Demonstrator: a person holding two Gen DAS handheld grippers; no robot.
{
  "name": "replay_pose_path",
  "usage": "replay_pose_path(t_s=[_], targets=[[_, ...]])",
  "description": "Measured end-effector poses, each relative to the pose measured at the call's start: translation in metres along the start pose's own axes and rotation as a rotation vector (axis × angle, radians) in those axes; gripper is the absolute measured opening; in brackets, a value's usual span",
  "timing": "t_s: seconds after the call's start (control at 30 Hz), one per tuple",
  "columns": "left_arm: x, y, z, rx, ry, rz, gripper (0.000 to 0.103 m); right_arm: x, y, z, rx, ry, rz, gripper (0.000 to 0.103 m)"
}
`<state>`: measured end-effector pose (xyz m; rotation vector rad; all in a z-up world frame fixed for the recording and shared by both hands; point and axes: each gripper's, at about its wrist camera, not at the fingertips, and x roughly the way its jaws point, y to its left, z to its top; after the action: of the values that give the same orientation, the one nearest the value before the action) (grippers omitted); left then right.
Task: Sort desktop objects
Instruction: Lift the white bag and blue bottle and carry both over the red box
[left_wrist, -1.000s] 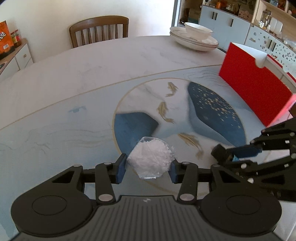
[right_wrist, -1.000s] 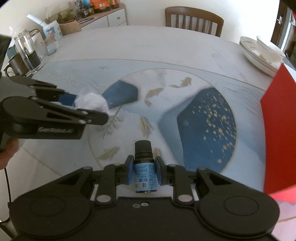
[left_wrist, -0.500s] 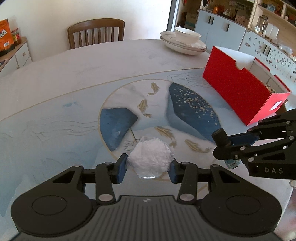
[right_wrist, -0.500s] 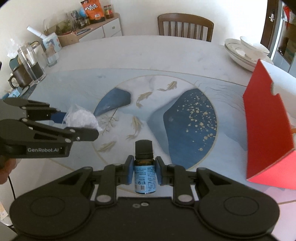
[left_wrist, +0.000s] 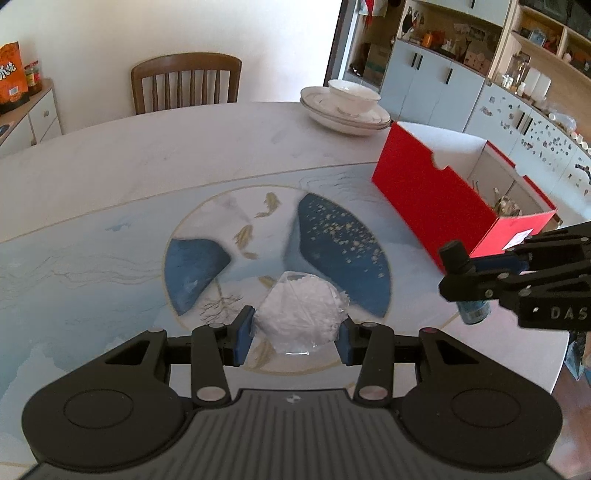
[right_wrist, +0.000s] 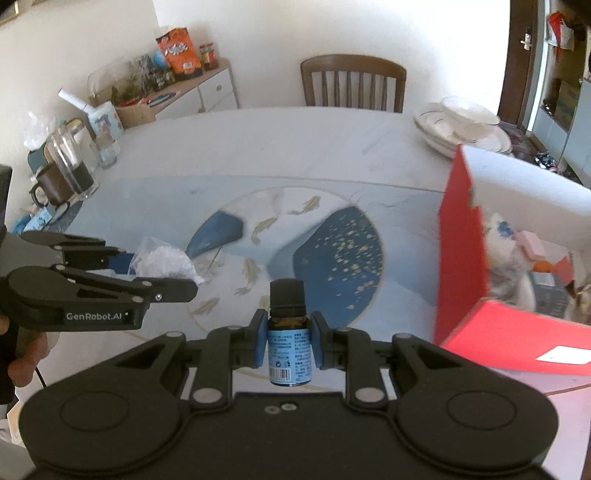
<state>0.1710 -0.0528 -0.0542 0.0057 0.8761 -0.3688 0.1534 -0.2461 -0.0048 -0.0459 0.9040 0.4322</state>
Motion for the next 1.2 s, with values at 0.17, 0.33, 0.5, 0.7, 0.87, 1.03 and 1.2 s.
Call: replay_pose_path(t_s=[0.17,0.33,0.5,0.7,0.87,1.03,1.2], targets=[[-0.001,-0.017,0.007,-0.006,-0.015,0.002,0.043,-0.019,-0.023,0.006,0.012,-0.021,-0.010,0.023],[-0.004,-0.038,0.017,-0.008,-0.038,-0.006,0.043,-0.034,-0.052,0.014,0.020,-0.038,-0.024,0.023],[-0.004,-0.061,0.031,0.005,-0.055,-0.004,0.043,-0.045,-0.082,0.021,0.021,-0.055,-0.047,0.023],[0.001,-0.090,0.049,0.017,-0.074,-0.012,0.043,-0.056,-0.116,0.026,0.016,-0.083,-0.070,0.023],[0.009,-0.117,0.063,0.043,-0.080,-0.027,0.043,-0.064,-0.144,0.026,0.030,-0.103,-0.084,0.023],[0.019,-0.140,0.077,0.067,-0.088,-0.046,0.043,-0.071,-0.167,0.025,0.045,-0.111,-0.098,0.023],[0.027,-0.167,0.091,0.111,-0.098,-0.069,0.043,-0.076,-0.186,0.023,0.054,-0.113,-0.111,0.023]])
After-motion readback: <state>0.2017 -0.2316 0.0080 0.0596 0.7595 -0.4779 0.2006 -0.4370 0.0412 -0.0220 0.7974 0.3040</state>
